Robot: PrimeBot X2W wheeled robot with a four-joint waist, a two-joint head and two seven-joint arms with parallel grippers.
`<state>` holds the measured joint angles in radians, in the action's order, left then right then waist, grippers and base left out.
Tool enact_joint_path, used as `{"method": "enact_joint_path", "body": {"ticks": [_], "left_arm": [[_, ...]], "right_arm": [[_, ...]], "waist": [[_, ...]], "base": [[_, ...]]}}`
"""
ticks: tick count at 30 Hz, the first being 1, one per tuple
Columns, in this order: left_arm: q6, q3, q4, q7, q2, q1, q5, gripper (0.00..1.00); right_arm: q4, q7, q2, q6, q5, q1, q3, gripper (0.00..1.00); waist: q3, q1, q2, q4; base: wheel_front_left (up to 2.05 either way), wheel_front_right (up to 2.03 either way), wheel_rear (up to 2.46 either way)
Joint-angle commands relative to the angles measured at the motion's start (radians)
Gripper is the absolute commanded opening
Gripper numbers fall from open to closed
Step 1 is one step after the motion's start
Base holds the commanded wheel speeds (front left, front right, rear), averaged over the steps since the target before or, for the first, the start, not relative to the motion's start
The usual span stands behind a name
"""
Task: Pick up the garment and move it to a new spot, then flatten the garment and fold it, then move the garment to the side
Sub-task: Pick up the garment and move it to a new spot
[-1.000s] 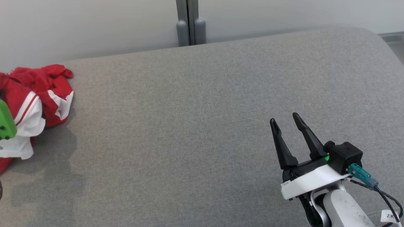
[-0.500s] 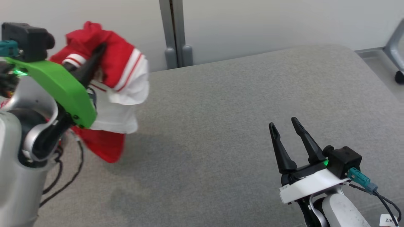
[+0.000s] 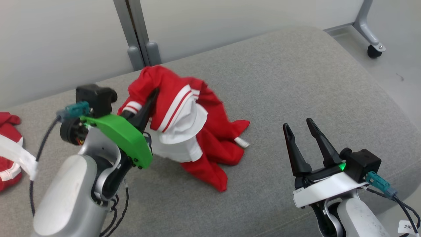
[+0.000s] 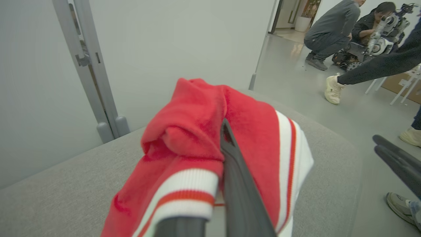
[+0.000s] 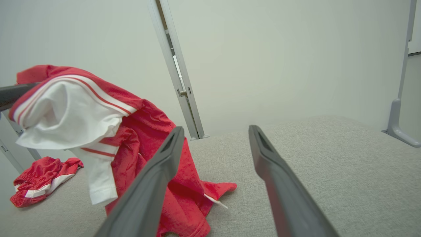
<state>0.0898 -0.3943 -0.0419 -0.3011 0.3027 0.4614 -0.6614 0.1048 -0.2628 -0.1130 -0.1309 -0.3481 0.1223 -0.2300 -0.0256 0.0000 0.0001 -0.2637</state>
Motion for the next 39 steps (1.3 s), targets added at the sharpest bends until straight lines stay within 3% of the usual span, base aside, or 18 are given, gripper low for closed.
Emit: {"method": "enact_joint_path", "body": {"ticks": [1, 7, 8, 9, 10, 16, 22, 26, 32, 39], "left_arm": [[0.007, -0.004, -0.078, 0.055, -0.002, -0.025, 0.031, 0.0], [0.028, -0.048, -0.447, 0.359, -0.073, -0.035, 0.095, 0.0], [0.031, -0.053, -0.491, 0.398, -0.083, -0.029, 0.098, 0.09], [0.032, -0.062, -0.54, 0.445, -0.097, -0.019, 0.106, 0.67], [0.034, -0.07, -0.574, 0.476, -0.109, -0.011, 0.111, 1.0], [0.038, -0.108, -0.668, 0.561, -0.118, 0.024, 0.182, 1.0], [0.039, -0.06, -0.591, 0.565, -0.071, -0.034, 0.207, 1.0], [0.009, -0.018, -0.522, 0.565, -0.028, -0.087, 0.206, 1.0], [-0.08, 0.081, -0.397, 0.565, 0.003, -0.196, 0.2, 1.0], [-0.15, 0.237, -0.205, 0.565, -0.045, -0.351, 0.254, 1.0]], "right_arm": [[-0.005, -0.003, 0.002, 0.0, -0.001, 0.016, 0.002, 1.0], [-0.001, -0.003, 0.004, 0.0, -0.007, 0.036, -0.008, 1.0], [0.0, -0.003, 0.004, 0.0, -0.008, 0.038, -0.01, 1.0], [0.001, -0.003, 0.003, 0.0, -0.008, 0.04, -0.011, 1.0], [0.002, -0.003, 0.002, 0.0, -0.008, 0.041, -0.012, 1.0], [0.011, -0.003, -0.003, 0.0, -0.006, 0.023, -0.011, 1.0], [0.016, -0.003, -0.008, 0.0, -0.005, 0.0, -0.002, 1.0], [0.012, -0.003, -0.016, 0.0, -0.005, -0.019, 0.015, 1.0], [0.002, -0.003, -0.031, 0.0, -0.005, -0.04, 0.043, 1.0], [-0.019, -0.003, -0.034, 0.0, -0.001, -0.06, 0.073, 1.0]], "waist": [[-0.043, 0.0, -0.0001, -0.02], [-0.077, 0.0, -0.0001, -0.019], [-0.078, 0.0, -0.0001, -0.016], [-0.079, 0.0, -0.0001, -0.013], [-0.079, 0.0, -0.0001, -0.009], [-0.057, 0.0, -0.0001, 0.023], [-0.02, 0.0, -0.0001, 0.054], [-0.003, 0.0, -0.0001, 0.08], [0.012, 0.0, -0.0001, 0.118], [0.01, 0.0, -0.0001, 0.147]], "base": [[0.0, 0.0, 0.0], [0.0, 0.0, 0.0], [0.0, 0.0, 0.0], [0.0, 0.0, 0.0], [0.0, 0.0, 0.0], [0.0, 0.0, 0.0], [0.0, 0.0, 0.0], [0.0, 0.0, 0.0], [0.0, 0.0, 0.0], [0.0, 0.0, 0.0]]}}
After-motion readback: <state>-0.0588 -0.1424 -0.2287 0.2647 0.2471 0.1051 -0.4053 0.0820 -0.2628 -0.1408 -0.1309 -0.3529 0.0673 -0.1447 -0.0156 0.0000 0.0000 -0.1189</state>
